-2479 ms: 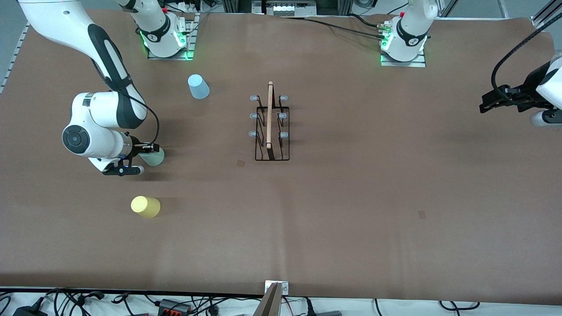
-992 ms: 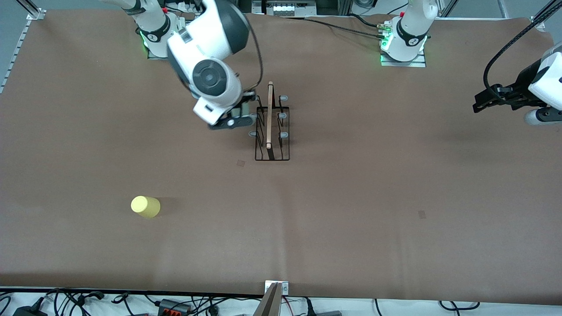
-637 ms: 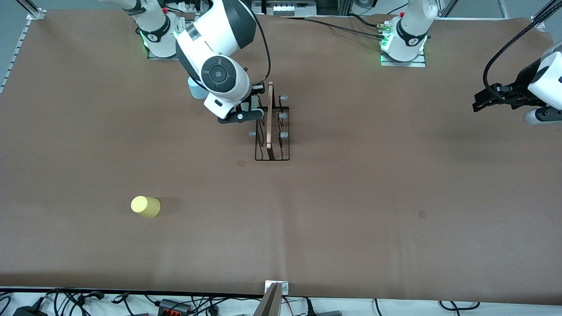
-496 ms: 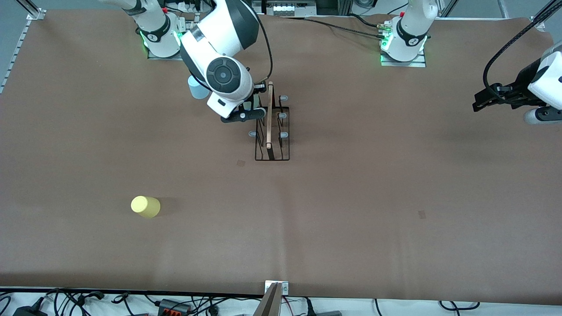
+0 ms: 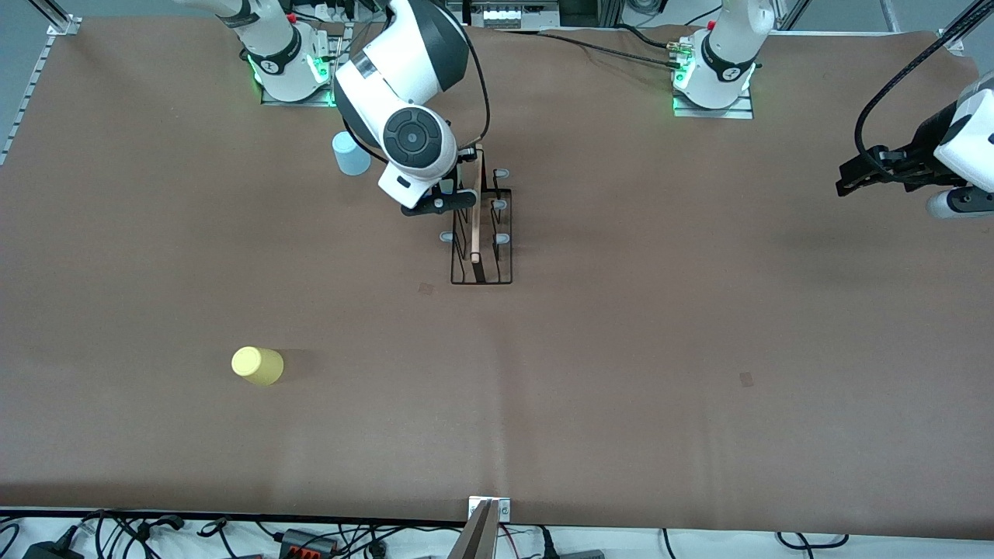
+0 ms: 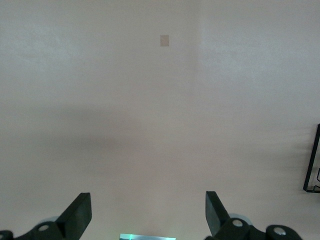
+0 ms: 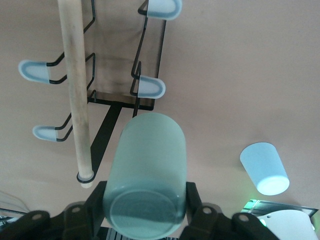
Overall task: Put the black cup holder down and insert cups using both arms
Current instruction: 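Hang the teal cup on a rack peg and open the right gripper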
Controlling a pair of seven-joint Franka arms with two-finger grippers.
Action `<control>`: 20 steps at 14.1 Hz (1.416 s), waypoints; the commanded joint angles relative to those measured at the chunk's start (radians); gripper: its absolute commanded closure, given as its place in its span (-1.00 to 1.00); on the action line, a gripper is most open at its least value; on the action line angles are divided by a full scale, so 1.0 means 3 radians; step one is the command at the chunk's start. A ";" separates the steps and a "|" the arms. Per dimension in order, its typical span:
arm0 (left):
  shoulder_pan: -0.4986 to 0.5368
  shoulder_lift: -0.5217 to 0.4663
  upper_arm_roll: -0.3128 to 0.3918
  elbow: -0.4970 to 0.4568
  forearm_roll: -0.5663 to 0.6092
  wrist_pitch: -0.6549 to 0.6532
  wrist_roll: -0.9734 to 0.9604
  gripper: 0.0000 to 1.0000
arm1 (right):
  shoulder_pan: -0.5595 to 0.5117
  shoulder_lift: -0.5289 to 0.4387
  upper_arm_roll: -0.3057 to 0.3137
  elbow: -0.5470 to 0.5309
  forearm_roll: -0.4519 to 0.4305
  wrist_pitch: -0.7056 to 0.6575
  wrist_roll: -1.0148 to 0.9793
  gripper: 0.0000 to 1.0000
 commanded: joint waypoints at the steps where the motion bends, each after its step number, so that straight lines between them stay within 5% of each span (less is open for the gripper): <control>1: -0.0003 -0.0040 -0.0007 0.0011 0.0012 -0.0053 -0.0023 -1.00 | 0.0075 0.0028 -0.0040 -0.0025 0.0064 0.0040 0.0011 0.65; 13: -0.0003 -0.0040 -0.0007 0.0011 0.0012 -0.0053 -0.0028 -1.00 | 0.0127 0.0212 -0.0045 -0.0143 0.0059 0.0332 0.0006 0.62; 15: -0.0003 -0.0040 -0.0007 0.0011 0.0012 -0.0053 -0.0028 -1.00 | 0.0127 0.0217 -0.0045 -0.0189 0.0059 0.0368 0.0006 0.24; 16: -0.0003 -0.0035 -0.0007 0.0011 0.0006 -0.0053 -0.0028 -1.00 | 0.0122 0.0212 -0.0050 -0.0184 0.0059 0.0363 0.0031 -0.89; 20: -0.0003 -0.0040 -0.0007 0.0011 0.0011 -0.0053 -0.0028 -1.00 | 0.0106 0.0131 -0.0050 -0.0118 0.0059 0.0322 0.0358 -1.00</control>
